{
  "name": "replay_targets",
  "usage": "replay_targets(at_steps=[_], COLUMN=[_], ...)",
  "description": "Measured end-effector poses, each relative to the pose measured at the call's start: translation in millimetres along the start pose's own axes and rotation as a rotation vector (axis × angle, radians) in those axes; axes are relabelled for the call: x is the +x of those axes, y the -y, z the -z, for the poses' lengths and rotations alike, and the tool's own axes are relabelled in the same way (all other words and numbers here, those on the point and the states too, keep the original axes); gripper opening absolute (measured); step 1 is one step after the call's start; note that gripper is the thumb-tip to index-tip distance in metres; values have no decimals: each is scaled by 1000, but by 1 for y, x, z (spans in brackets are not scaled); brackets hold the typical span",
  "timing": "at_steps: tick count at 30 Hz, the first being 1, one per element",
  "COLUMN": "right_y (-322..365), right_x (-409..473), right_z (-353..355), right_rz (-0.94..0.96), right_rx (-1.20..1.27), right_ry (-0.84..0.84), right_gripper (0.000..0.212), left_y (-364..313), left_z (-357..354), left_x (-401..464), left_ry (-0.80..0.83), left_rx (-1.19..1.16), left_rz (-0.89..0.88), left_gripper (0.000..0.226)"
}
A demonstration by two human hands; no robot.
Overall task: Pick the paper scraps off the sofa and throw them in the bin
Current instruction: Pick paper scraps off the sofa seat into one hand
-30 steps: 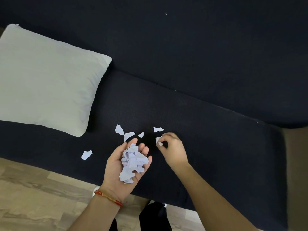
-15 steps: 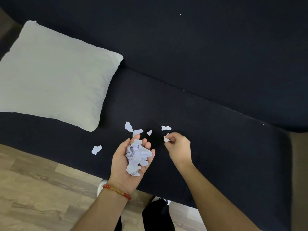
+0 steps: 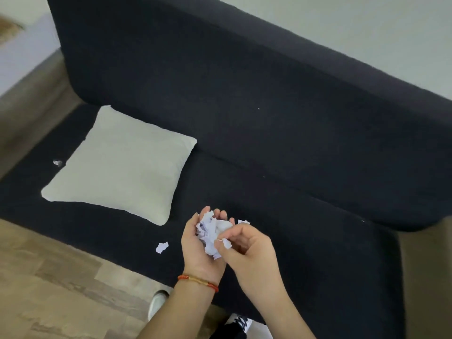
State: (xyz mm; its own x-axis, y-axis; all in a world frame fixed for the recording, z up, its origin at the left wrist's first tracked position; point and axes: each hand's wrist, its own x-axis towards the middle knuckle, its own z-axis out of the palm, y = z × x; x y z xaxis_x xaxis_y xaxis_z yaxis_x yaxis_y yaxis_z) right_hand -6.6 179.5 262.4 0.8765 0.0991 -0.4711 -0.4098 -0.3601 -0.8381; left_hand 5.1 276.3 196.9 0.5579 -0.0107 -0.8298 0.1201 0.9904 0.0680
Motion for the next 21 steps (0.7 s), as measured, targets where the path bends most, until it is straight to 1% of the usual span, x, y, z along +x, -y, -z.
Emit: replay_targets(at_steps=[4,9,12,15,17,19,21], right_y=[34,72,91,105,111,119,126], right_x=[-16,-35,-48,-63,-70,-80,-89], right_z=[-2,-6,-10,-20,-28,-38,-46], right_rz=[-5,-14,42,92,141,168,154], right_rx=[-155,-253,-204,-149,-99,-1,150], right_ry=[-43,-114,-168,-248,-319,-399,-416], right_gripper=[18,14,25,38,39,38,35], left_y=[-7,-23,-32,-41,-47,-53,-58], left_z=[-20,-40,-46,-50,-52,-58,-61], left_x=[-28,-58,-73,-89,-104,-122,-139], left_ry=[19,79,119,142,168,191,220], left_rx=[-20,-18,-32,-16,42,72,58], left_rz=[26,57,74,81,79,105,148], left_gripper=[26,24,24,32,37,34,31])
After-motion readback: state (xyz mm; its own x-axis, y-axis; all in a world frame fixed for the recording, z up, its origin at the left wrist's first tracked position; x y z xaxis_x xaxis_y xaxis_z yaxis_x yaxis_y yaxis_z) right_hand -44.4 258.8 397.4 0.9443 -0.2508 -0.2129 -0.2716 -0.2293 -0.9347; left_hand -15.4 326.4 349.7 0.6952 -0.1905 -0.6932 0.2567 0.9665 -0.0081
